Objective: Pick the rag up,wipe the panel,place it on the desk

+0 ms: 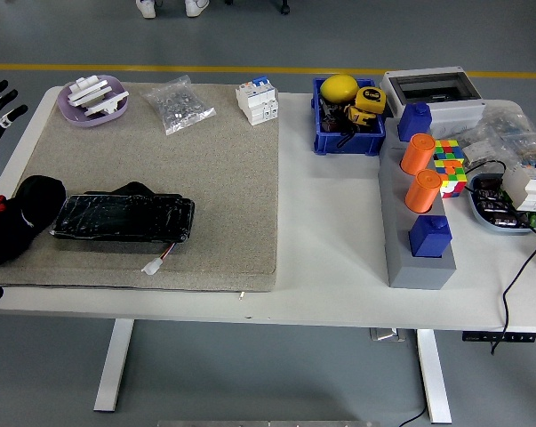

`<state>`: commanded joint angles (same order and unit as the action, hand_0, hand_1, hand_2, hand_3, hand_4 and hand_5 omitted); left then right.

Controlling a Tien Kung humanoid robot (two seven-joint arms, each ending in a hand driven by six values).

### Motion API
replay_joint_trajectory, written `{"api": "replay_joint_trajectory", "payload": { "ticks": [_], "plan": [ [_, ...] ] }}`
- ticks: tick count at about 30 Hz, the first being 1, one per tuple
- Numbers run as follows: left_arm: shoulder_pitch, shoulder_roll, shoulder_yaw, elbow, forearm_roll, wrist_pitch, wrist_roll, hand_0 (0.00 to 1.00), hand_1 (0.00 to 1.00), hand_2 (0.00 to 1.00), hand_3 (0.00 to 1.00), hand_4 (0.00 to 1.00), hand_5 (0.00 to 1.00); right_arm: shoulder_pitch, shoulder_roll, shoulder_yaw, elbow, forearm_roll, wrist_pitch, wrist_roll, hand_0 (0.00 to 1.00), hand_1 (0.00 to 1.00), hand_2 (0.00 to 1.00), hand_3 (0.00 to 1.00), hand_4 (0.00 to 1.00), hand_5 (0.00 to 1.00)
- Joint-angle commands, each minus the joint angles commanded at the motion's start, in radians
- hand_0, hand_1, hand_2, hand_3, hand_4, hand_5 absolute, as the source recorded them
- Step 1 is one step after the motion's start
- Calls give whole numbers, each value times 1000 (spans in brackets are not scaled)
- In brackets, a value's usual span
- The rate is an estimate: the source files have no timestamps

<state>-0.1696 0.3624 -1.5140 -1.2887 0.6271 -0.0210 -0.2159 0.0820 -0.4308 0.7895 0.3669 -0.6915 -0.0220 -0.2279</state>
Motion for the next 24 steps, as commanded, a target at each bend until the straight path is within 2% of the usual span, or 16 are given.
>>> {"api": "replay_joint_trajectory", "payload": {
  "ticks": [3,4,10,14,24],
  "plan": [
    [3,5,5,-3,16,18,12,591,698,624,597,790,298,1,0,0,0,0,-1,0,759,610,627,615,998,638],
    [6,10,9,-7,23,22,20,572,649,616,601,739,189,1,-1,0,0,0,-1,0,759,611,628,615,998,639],
    [23,31,21,-37,37,53,68,559,629,608,601,724,197,0,-3,3,0,-2,0,-1,759,610,628,615,998,639],
    [31,47,30,-50,33,49,84,559,629,608,601,724,197,1,-2,5,-1,-1,-1,0,759,610,628,615,998,639],
    [40,57,17,-86,33,47,95,558,634,609,600,722,194,1,-3,6,-1,-2,-2,1,759,611,628,615,998,639]
  ]
}}
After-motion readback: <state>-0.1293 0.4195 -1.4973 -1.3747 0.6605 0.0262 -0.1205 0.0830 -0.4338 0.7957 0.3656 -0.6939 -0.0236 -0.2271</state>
